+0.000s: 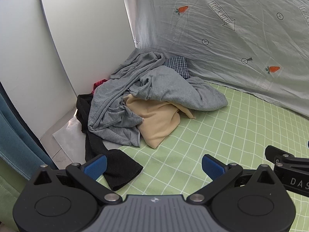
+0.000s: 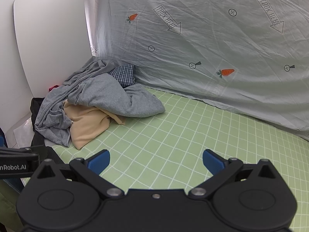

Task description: Fold clothes

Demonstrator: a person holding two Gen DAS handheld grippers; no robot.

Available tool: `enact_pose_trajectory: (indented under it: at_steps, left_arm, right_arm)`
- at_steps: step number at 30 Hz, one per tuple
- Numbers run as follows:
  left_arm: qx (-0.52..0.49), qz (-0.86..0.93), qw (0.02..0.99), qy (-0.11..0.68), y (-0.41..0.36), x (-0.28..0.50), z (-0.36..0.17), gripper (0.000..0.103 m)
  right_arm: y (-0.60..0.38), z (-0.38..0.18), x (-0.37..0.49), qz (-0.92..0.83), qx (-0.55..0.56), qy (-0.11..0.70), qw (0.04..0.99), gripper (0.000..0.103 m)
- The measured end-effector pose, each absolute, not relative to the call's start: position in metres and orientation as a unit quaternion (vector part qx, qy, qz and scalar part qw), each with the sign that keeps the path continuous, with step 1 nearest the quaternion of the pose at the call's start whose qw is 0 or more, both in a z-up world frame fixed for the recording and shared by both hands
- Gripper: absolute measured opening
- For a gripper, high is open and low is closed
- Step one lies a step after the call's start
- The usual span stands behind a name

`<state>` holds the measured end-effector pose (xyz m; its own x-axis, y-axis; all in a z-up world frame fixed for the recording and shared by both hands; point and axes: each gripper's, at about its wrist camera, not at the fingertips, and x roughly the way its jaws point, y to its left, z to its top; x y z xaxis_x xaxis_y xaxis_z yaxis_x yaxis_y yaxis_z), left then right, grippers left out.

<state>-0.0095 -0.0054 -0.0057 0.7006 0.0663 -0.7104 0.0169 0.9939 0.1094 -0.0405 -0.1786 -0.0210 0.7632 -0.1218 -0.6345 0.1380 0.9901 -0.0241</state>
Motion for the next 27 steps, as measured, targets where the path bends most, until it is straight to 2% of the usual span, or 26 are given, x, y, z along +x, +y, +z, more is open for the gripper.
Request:
enact_pose_trajectory:
  at_steps: [27]
  left_arm:
    - [0.058, 0.016, 0.909, 0.413, -0.006, 0.012, -0.011, 0.103]
  right_arm:
    - [-0.188, -0.026, -0.028, -0.083, 0.02, 0.355, 0.931, 0.103]
